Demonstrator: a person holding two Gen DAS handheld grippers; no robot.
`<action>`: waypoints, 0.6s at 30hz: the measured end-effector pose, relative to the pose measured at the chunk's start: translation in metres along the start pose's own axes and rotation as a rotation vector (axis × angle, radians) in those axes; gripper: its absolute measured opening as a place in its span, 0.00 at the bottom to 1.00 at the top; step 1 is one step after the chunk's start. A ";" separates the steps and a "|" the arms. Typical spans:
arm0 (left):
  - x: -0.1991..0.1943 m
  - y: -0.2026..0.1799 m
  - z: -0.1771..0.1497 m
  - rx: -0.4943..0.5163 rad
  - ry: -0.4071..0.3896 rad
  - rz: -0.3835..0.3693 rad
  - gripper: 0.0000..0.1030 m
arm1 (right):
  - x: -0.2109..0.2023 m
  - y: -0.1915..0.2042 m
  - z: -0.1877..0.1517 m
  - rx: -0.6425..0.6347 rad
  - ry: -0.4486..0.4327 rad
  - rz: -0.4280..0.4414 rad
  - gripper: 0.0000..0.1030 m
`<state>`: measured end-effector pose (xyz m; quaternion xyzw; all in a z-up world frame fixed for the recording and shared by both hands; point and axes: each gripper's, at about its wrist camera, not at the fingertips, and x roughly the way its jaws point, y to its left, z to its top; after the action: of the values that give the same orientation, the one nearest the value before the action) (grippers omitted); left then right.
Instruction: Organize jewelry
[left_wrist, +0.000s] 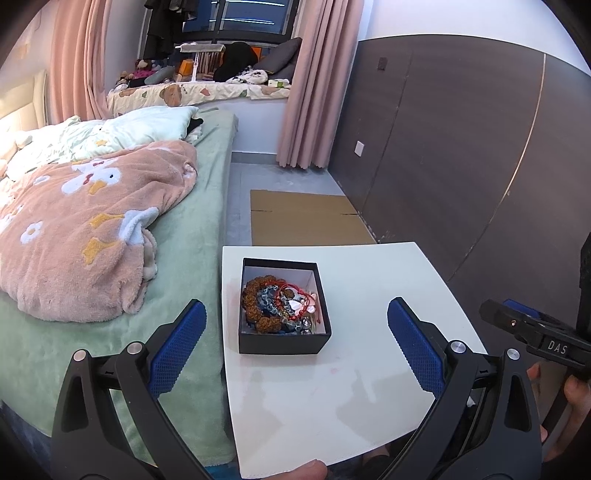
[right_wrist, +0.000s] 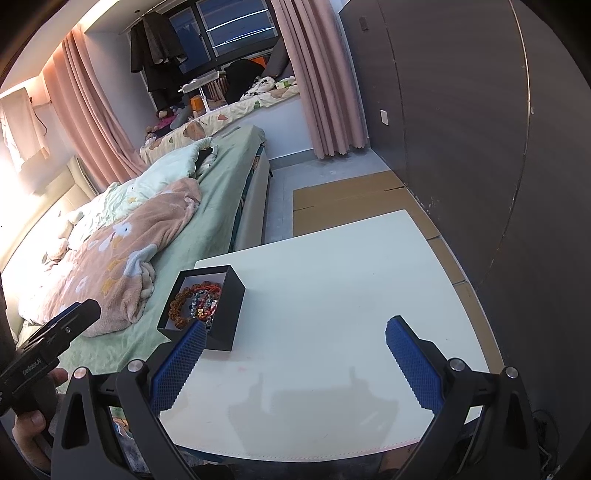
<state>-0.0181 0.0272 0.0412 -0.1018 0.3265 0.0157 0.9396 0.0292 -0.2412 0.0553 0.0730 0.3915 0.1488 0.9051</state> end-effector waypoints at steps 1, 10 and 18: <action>0.000 -0.001 0.000 0.002 0.001 0.000 0.95 | 0.000 0.000 0.000 0.001 -0.001 -0.002 0.93; 0.000 -0.007 0.000 0.024 0.005 0.020 0.95 | 0.000 -0.003 -0.002 0.012 -0.008 -0.014 0.93; 0.000 -0.010 0.000 0.030 0.002 0.024 0.95 | 0.001 -0.005 -0.002 0.018 -0.007 -0.019 0.93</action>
<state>-0.0173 0.0176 0.0429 -0.0840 0.3290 0.0218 0.9403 0.0291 -0.2460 0.0519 0.0781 0.3905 0.1366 0.9071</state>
